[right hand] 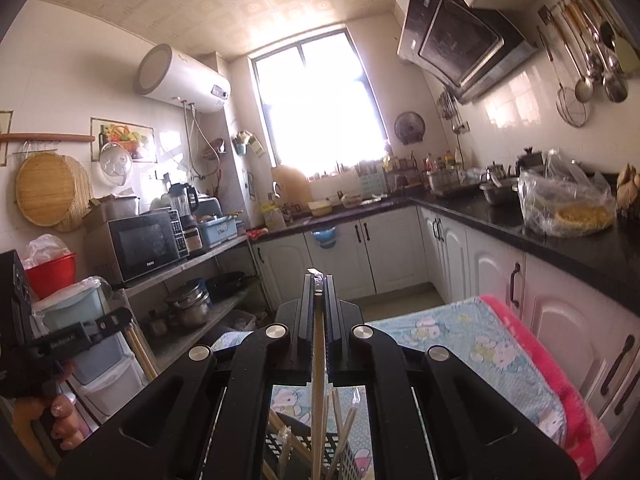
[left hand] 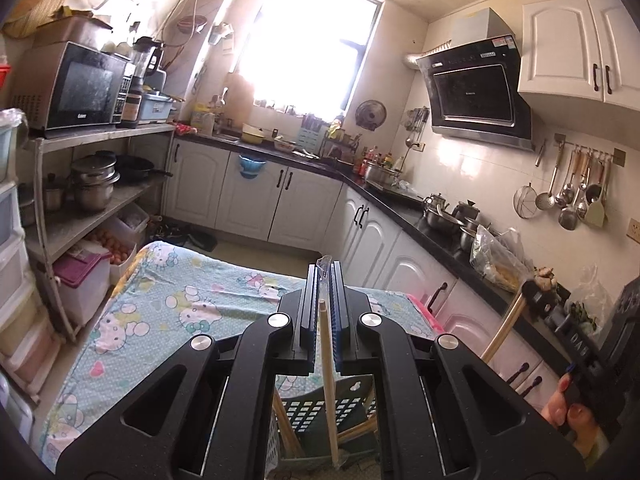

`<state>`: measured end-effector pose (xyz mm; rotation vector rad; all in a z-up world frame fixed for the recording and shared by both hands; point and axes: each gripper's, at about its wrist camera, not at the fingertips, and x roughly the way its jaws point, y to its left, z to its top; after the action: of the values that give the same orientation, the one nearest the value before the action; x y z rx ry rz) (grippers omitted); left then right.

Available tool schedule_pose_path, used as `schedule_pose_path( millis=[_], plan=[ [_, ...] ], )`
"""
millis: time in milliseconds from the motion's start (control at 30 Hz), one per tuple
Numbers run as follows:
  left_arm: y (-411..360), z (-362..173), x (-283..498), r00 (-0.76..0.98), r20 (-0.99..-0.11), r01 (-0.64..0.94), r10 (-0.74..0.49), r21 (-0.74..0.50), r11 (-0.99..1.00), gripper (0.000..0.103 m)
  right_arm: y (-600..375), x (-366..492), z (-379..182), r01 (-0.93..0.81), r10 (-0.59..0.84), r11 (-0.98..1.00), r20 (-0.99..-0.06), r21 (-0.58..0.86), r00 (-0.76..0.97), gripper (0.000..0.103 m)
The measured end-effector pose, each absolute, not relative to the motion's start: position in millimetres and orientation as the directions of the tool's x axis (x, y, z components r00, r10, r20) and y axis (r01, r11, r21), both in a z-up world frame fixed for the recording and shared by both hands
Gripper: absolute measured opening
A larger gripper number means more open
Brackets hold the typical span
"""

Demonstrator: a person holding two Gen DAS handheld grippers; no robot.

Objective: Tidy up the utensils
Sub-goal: 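Lower the left tool's chopstick into the caddy and open while the right tool does likewise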

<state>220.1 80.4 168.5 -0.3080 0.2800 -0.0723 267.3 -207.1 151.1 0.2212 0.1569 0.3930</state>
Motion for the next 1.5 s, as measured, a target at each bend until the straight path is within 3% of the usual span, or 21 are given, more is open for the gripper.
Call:
schedule_pose_path(
  millis=[333,1067,1200,1500],
  plan=[
    [88.1,181.4,227.8,0.967,-0.230,0.026,-0.109,-0.336,0.941,0.002,-202.8,272.6,142.6,-0.362,0.398,0.898,-0.111,0.249,0.911,0.005],
    [83.1,104.3,227.9,0.914,-0.376,0.007,-0.150,-0.355,0.935,0.002,-197.7,261.2,85.9,-0.314,0.375,0.913,-0.235,0.261,0.897,0.005],
    [82.9,98.0,220.6,0.908,-0.389,0.009,-0.156,-0.354,0.935,0.003,-199.7,258.6,76.1,-0.303,0.375,0.913,-0.268,0.274,0.887,0.015],
    [77.3,81.8,200.4,0.888,-0.429,0.019,-0.169,-0.332,0.943,0.027,-204.5,242.2,60.9,-0.300,0.387,0.910,-0.325,0.287,0.863,0.026]
  ],
)
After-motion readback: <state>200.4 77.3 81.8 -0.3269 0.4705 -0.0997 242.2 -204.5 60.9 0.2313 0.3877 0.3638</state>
